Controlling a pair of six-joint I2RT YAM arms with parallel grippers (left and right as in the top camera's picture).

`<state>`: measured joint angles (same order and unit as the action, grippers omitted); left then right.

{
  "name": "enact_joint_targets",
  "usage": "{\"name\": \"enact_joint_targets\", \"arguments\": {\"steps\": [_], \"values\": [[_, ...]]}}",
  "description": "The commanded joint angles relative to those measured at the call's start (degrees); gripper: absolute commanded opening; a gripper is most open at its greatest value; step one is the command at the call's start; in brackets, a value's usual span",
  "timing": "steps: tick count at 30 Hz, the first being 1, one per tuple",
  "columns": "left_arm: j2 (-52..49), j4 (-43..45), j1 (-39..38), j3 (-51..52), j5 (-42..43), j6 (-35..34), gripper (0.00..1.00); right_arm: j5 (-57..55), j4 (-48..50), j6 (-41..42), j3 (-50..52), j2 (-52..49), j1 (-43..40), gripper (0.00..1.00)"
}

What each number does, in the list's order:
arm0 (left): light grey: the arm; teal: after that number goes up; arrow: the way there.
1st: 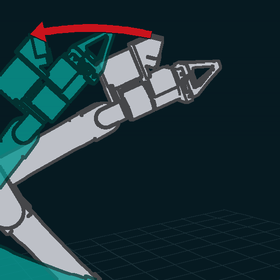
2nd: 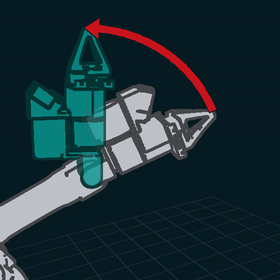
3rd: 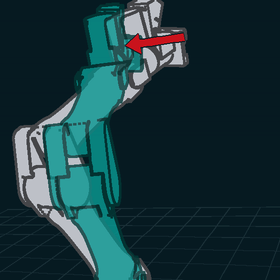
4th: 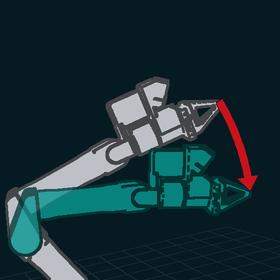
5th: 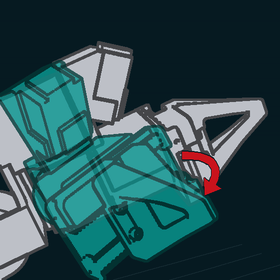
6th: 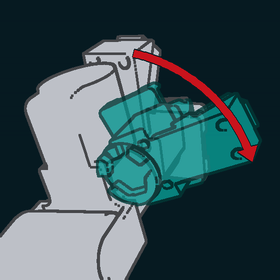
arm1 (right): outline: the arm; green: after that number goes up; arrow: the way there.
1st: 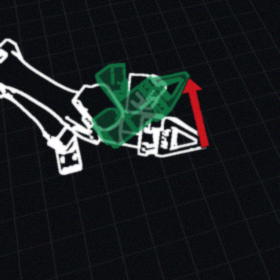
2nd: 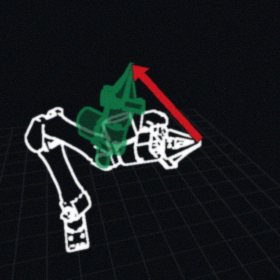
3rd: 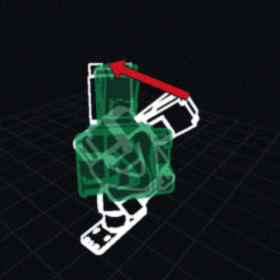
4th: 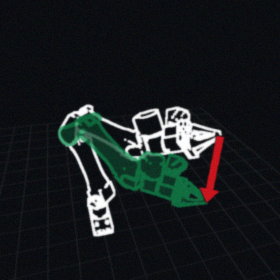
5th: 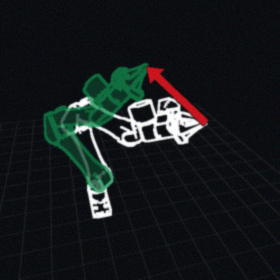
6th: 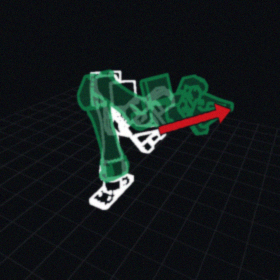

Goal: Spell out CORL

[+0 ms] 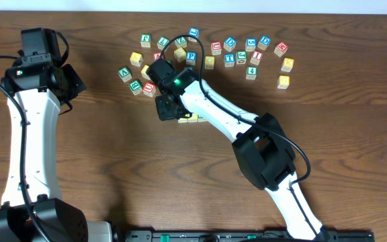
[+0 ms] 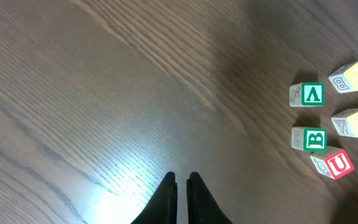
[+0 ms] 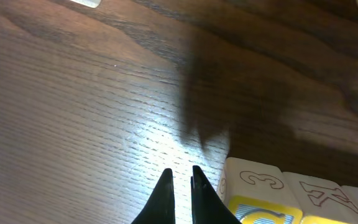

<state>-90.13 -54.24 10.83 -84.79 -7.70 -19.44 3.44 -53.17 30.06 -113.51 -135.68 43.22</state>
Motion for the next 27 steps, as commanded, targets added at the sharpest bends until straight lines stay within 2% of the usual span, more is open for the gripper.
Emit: {"name": "enact_joint_targets", "arguments": {"steps": [1,27], "values": [[-0.2,-0.8,0.2,0.2,-0.9,0.6,0.08,-2.0,-0.7,1.2,-0.4,-0.5,0.3,0.06],[-0.2,-1.0,0.2,0.2,-0.9,0.6,0.08,-2.4,-3.7,2.8,-0.4,-0.5,-3.1,0.04]]}}
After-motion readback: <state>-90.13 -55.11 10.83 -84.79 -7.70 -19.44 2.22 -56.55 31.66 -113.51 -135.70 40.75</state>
